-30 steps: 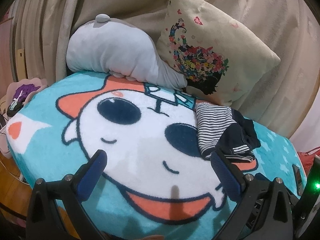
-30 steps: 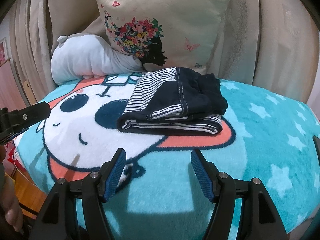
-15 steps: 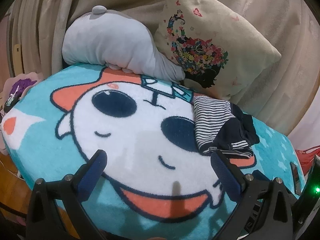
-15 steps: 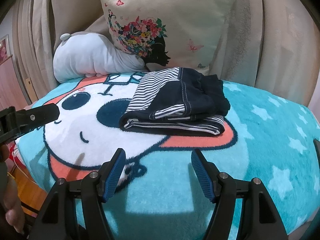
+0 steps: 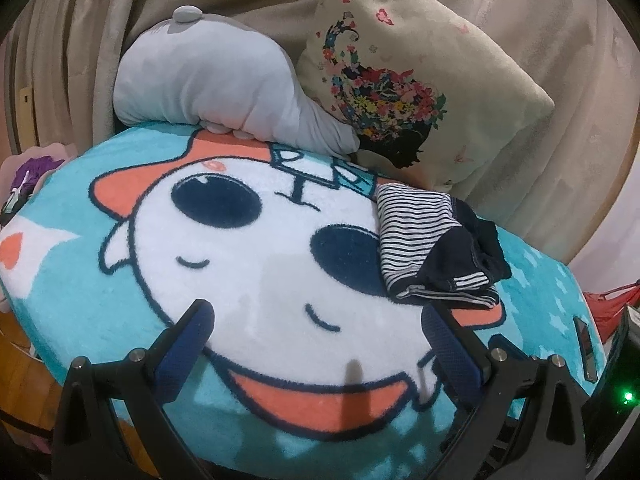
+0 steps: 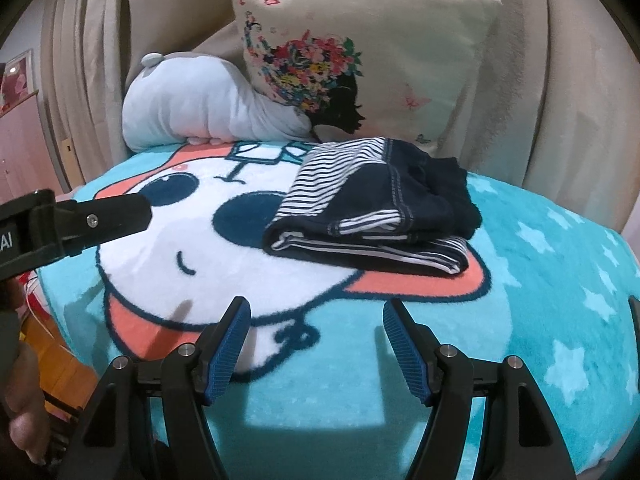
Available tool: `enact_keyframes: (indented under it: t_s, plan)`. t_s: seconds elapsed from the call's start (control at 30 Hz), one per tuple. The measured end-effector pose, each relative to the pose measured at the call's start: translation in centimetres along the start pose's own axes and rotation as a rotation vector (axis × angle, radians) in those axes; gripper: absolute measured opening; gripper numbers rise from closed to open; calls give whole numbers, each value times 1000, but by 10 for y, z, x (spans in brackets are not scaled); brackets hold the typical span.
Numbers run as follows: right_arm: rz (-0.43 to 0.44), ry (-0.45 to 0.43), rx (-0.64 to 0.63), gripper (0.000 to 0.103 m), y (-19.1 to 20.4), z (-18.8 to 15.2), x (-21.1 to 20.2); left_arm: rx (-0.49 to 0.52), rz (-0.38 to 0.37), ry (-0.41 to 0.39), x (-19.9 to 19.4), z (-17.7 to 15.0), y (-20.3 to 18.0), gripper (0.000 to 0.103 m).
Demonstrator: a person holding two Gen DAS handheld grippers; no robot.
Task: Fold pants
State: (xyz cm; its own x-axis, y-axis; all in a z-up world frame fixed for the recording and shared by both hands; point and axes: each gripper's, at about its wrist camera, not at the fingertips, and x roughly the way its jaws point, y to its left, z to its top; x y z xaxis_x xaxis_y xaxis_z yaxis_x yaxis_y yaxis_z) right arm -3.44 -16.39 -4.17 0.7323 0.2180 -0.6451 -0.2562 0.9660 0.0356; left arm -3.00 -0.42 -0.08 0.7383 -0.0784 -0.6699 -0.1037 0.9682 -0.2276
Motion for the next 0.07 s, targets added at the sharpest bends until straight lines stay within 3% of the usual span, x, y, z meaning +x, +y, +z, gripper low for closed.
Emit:
enact_keyframes:
  t_s: [0.07]
  plan:
    - [14,4,0,73,0,1,1,-3,11,7,1,0,0,103]
